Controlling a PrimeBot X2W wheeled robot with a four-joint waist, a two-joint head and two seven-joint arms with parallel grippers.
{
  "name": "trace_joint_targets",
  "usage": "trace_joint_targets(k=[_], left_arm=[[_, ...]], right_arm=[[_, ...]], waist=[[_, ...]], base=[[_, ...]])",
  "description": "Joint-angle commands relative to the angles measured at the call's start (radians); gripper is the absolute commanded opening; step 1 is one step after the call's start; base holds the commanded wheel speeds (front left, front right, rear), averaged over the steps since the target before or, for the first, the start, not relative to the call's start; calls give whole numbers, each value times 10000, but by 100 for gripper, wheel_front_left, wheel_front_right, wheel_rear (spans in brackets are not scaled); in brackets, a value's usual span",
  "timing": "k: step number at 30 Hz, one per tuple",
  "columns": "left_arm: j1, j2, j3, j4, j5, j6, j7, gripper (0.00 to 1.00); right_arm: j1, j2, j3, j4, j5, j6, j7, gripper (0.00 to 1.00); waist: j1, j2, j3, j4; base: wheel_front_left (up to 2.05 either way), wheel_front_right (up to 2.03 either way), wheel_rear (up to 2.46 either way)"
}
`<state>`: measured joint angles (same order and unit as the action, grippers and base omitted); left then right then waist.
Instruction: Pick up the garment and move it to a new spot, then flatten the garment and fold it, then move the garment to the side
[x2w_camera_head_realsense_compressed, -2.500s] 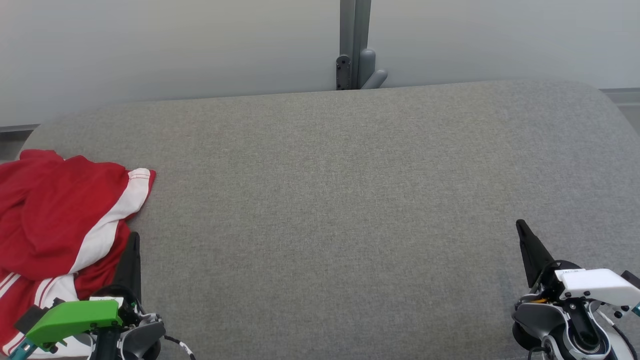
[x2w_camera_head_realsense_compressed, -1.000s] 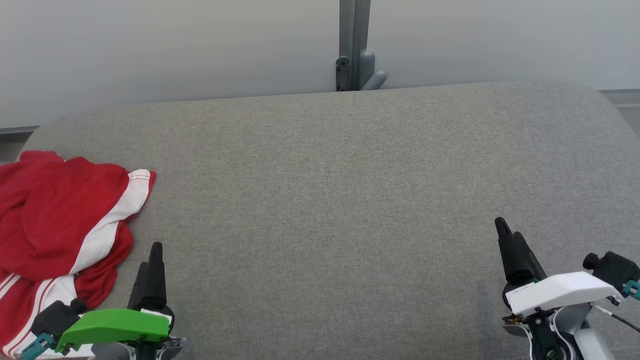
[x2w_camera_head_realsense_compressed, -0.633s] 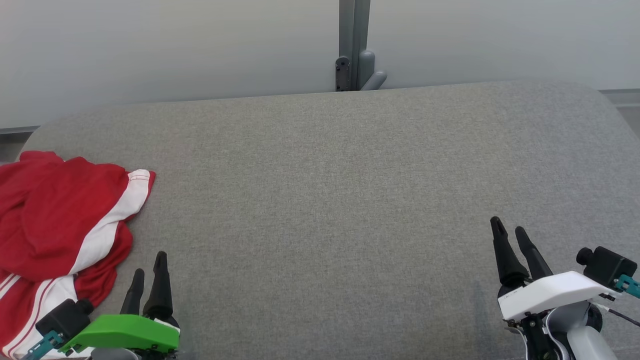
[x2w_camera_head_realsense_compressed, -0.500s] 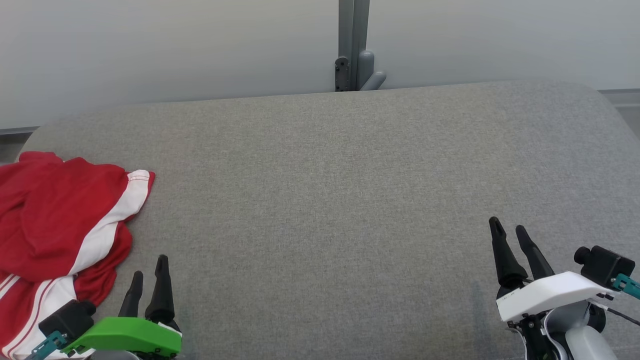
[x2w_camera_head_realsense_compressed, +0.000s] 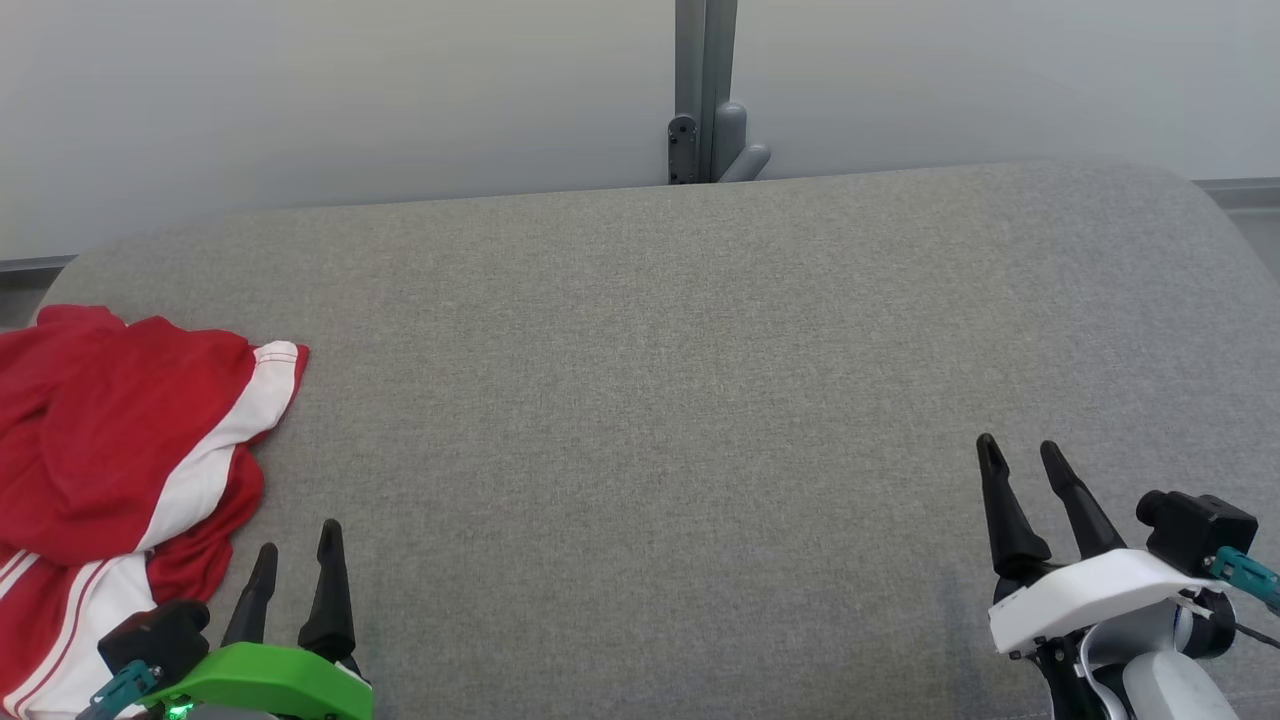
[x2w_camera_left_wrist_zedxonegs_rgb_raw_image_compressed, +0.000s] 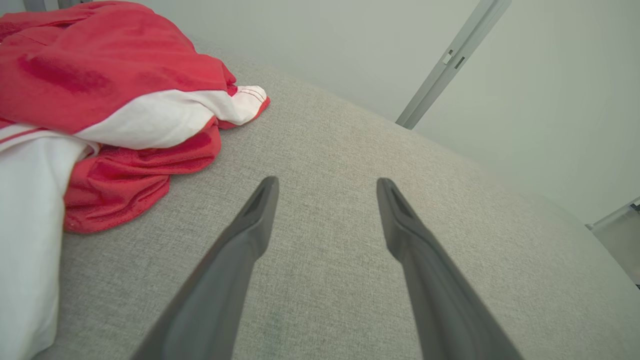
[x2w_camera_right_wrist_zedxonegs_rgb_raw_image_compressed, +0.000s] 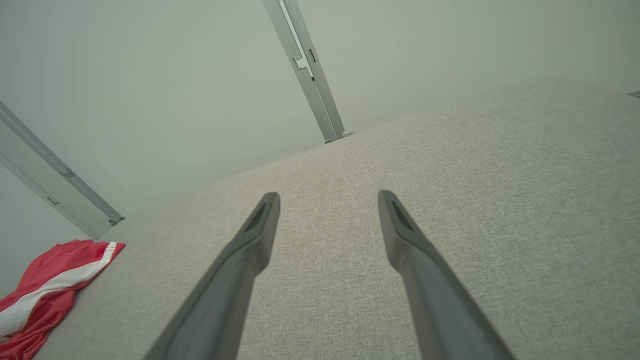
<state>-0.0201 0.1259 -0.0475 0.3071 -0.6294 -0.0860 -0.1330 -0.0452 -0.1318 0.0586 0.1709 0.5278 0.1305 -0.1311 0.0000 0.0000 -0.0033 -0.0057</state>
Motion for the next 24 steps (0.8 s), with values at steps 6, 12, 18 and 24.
trace_joint_targets(k=[6, 12, 18, 24], left_arm=[[27, 147, -11, -103, 840, 49, -216, 100], [68, 169, -17, -110, 1502, 45, -364, 100], [129, 153, -3, -98, 2118, 54, -507, 100], [179, 136, 26, -8, 2639, 8, -656, 100]], right_arm=[[-75, -96, -8, -123, -847, 1, -238, 100], [-86, -97, -7, -96, -1468, 2, -386, 100], [-27, -72, -7, -70, -2008, 2, -528, 100], [46, -78, -33, -66, -2483, 2, -671, 100]], waist=[[0, 0, 9, -5], [0, 0, -4, -26], [0, 0, -16, -56], [0, 0, -33, -89]], base=[[0, 0, 0], [0, 0, 0], [0, 0, 0], [0, 0, 0]])
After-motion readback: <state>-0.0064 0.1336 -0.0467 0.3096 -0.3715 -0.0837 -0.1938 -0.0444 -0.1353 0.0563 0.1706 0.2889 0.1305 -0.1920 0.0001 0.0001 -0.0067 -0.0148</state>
